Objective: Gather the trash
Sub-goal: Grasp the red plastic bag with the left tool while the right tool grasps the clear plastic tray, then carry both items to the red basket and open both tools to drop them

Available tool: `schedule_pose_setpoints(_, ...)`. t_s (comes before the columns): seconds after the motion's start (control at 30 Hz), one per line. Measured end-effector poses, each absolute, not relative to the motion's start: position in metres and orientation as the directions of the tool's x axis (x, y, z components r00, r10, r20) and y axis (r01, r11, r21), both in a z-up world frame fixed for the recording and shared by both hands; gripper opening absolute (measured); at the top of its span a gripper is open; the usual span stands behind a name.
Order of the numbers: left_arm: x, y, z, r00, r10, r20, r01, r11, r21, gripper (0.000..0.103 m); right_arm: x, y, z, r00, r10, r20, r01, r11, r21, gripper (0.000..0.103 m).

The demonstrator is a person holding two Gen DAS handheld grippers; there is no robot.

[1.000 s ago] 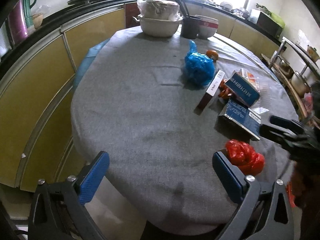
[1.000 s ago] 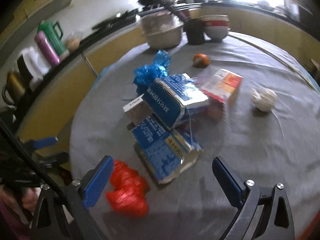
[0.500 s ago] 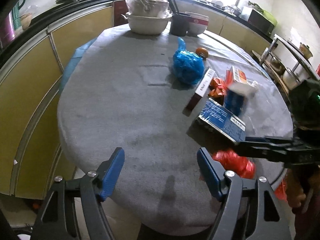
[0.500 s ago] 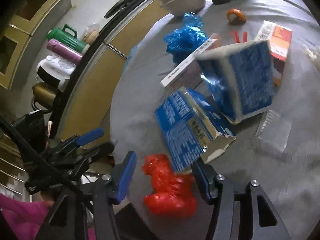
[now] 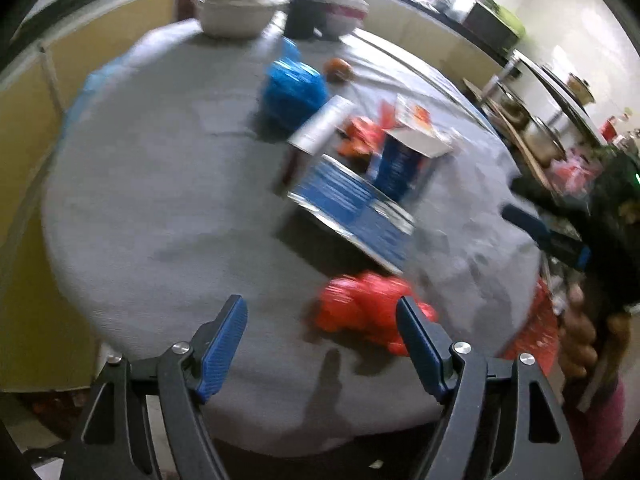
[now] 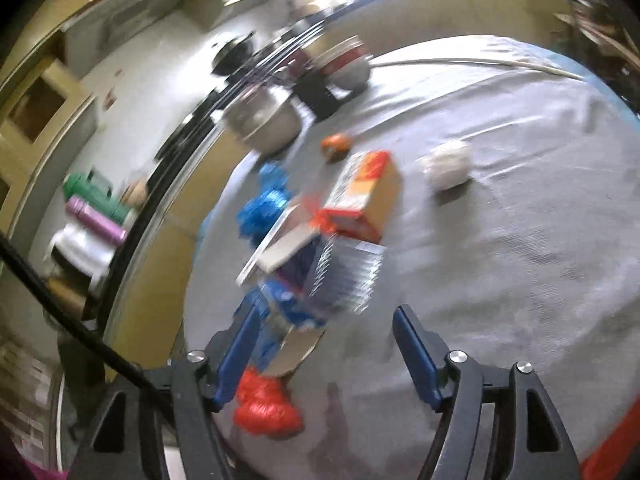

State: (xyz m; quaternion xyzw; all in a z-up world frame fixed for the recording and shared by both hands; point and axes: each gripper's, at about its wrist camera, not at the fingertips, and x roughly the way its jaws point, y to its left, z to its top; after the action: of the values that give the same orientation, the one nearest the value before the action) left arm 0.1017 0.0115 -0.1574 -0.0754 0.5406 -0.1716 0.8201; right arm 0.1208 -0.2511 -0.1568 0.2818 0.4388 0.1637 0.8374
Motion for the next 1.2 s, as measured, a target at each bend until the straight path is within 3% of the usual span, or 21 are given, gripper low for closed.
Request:
schedule_pose_setpoints(0.1,0.105,-0.007,-0.163,0.313,-0.395,-0.864,0.218,0.915,-0.339,0.077,0.137,-0.252,-0.156,0.563,0.532,-0.632,0.017,0.757,0.653,0.073)
schedule_pose_setpoints(0.23,0.109,-0.022,-0.171,0.286,-0.405,-0.868,0.224,0.909,-0.351,0.077,0.156,-0.248,-0.171,0.530,0.488,-0.693,0.120,0.766,0.631,0.073)
schedule_pose_setpoints(0.37,0.110,-0.027,-0.181,0.261,-0.418,-0.870,0.217,0.904,-0.369,0.076,0.158,-0.254,-0.188,0.526,0.516,-0.677,0.191,0.703,0.685,0.073)
schedule_pose_setpoints(0.53,0.111,-0.028,-0.185,0.257,-0.453,-0.854,0.216,0.888,-0.406,0.066,0.145,-0.254,-0.185,0.525,0.516,-0.677,0.150,0.727,0.670,0.055)
schedule_pose_setpoints(0.63,0.108,-0.031,-0.185,0.274,-0.448,-0.851,0.239,0.889,-0.391,0.064,0.138,-0.256,-0.179,0.533,0.506,-0.678,0.130,0.743,0.657,0.051)
schedule_pose_setpoints(0.97,0.092,-0.047,-0.173,0.245,-0.470,-0.848,0.301,0.869,-0.394,0.062,0.091,-0.293,-0.177,0.579,0.556,-0.596,0.129,0.659,0.741,0.045)
schedule_pose_setpoints(1.2,0.075,-0.081,-0.152,0.224,-0.499,-0.837,0.426,0.823,-0.376,0.062,0.038,-0.339,-0.169,0.651,0.545,-0.529,0.161,0.582,0.797,0.045)
